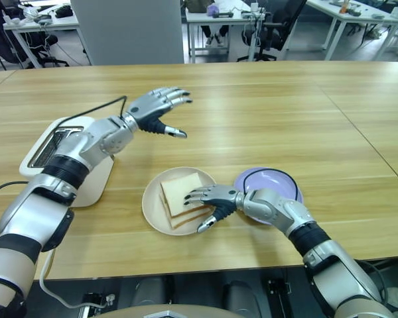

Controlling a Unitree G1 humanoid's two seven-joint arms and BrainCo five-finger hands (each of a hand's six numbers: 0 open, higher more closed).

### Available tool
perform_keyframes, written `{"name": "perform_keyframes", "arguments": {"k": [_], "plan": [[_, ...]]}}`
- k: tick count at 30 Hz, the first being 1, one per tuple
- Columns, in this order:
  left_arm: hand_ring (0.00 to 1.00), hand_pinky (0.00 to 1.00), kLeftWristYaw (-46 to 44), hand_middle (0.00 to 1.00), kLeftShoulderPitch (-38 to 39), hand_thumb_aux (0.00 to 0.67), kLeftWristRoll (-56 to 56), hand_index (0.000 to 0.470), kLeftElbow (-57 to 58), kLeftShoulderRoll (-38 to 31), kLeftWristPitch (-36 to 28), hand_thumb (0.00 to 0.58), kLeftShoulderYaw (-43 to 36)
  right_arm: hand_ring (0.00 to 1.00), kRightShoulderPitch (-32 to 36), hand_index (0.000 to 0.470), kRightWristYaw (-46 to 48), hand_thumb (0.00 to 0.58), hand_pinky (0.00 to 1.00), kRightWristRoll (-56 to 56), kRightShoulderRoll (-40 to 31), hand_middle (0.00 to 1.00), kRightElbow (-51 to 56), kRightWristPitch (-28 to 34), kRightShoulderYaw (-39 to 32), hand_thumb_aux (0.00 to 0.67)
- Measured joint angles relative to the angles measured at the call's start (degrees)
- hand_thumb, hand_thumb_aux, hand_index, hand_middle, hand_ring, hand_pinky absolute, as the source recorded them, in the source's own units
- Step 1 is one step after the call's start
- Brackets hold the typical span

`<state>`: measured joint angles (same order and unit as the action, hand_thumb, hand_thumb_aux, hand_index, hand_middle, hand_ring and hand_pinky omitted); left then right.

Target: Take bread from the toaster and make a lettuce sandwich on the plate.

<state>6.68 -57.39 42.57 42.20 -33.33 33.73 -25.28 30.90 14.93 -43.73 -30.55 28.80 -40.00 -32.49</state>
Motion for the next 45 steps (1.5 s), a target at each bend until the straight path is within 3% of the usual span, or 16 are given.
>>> {"name": "perform_keyframes", "arguments": {"k": [4, 8, 9, 10, 11, 12, 13, 14, 21, 27, 36, 42, 45], "plan": [[0.00, 0.00, -1.56, 0.00, 2.51, 0.000, -2.07, 0.000, -4.89, -2.43, -0.23, 0.000, 3.12, 0.00, 3.90, 0.000, -7.48, 0.000, 0.00, -5.05, 1.34, 0.00, 6.08, 4.12, -0.59, 0.000], [0.00, 0.00, -8.82, 0.00, 8.32, 0.000, -8.78, 0.000, -9.76, -3.61, 0.22, 0.000, 5.73, 0.00, 4.94, 0.000, -12.05, 0.000, 0.00, -5.15, 2.64, 0.00, 9.12, 4.96, -0.33, 0.000], [0.76, 0.76, -12.09, 0.76, 10.02, 0.520, -11.44, 0.357, -10.99, -3.81, 0.35, 0.551, 5.97, 0.00, 4.85, 0.031, -12.00, 0.075, 0.00, -3.79, 3.03, 0.00, 9.32, 4.42, 0.15, 0.045], [1.00, 1.00, -16.34, 1.00, 12.27, 0.670, -15.02, 0.460, -12.95, -4.31, 0.64, 0.580, 6.21, 0.00, 4.47, 0.240, -11.87, 0.447, 0.00, -1.38, 3.64, 0.00, 9.34, 3.47, 1.11, 0.349], [1.00, 1.00, -19.25, 1.00, 13.83, 0.670, -17.42, 0.460, -14.03, -4.59, 0.95, 0.580, 6.21, 0.00, 4.15, 0.460, -11.80, 0.580, 0.00, 0.41, 3.82, 0.00, 9.33, 2.70, 1.78, 0.670], [1.00, 1.00, -22.65, 1.00, 15.34, 0.670, -20.00, 0.460, -15.39, -5.16, 1.08, 0.580, 6.22, 0.00, 3.84, 0.460, -11.53, 0.580, 0.00, 2.54, 3.98, 0.00, 9.30, 1.80, 2.70, 0.670], [1.00, 1.00, -25.19, 1.00, 16.51, 0.670, -21.90, 0.460, -16.34, -5.95, 1.23, 0.580, 6.23, 0.92, 3.55, 0.460, -11.27, 0.580, 0.92, 4.49, 3.95, 0.92, 9.13, 1.05, 3.60, 0.670], [1.00, 1.00, -27.93, 1.00, 17.83, 0.670, -23.83, 0.460, -17.56, -6.98, 1.14, 0.580, 6.71, 1.00, 3.17, 0.460, -10.63, 0.580, 1.00, 7.03, 3.89, 1.00, 8.58, 0.26, 4.91, 0.670], [1.00, 1.00, -42.15, 1.00, 29.79, 0.670, -32.72, 0.460, -28.24, -10.83, -3.33, 0.580, 8.29, 1.00, -1.47, 0.460, 0.23, 0.580, 1.00, 23.16, 1.90, 1.00, -0.94, -1.55, 10.52, 0.670], [1.00, 1.00, -51.05, 1.00, 38.04, 0.670, -28.44, 0.460, -32.65, -10.41, -13.27, 0.580, 2.57, 1.00, -8.85, 0.460, 15.08, 0.580, 1.00, 25.79, -1.33, 1.00, -6.40, 1.89, 5.81, 0.670], [1.00, 1.00, -48.18, 1.00, 34.77, 0.670, -11.95, 0.460, -27.54, -2.03, -19.19, 0.580, -5.31, 1.00, -7.43, 0.460, 18.40, 0.580, 1.00, 16.60, 2.39, 1.00, -0.84, 6.02, 0.11, 0.670], [1.00, 1.00, -44.61, 1.00, 28.28, 0.670, -5.35, 0.460, -18.65, 2.32, -19.72, 0.580, -8.05, 1.00, 1.48, 0.460, 12.22, 0.580, 1.00, 10.40, 8.80, 1.00, 12.30, 6.92, -2.05, 0.670], [1.00, 1.00, -37.85, 1.00, 22.00, 0.670, -0.78, 0.460, -8.46, 6.02, -19.92, 0.580, -10.02, 1.00, 8.27, 0.460, 4.15, 0.580, 1.00, 5.56, 13.54, 1.00, 22.48, 8.88, -4.53, 0.670]]}}
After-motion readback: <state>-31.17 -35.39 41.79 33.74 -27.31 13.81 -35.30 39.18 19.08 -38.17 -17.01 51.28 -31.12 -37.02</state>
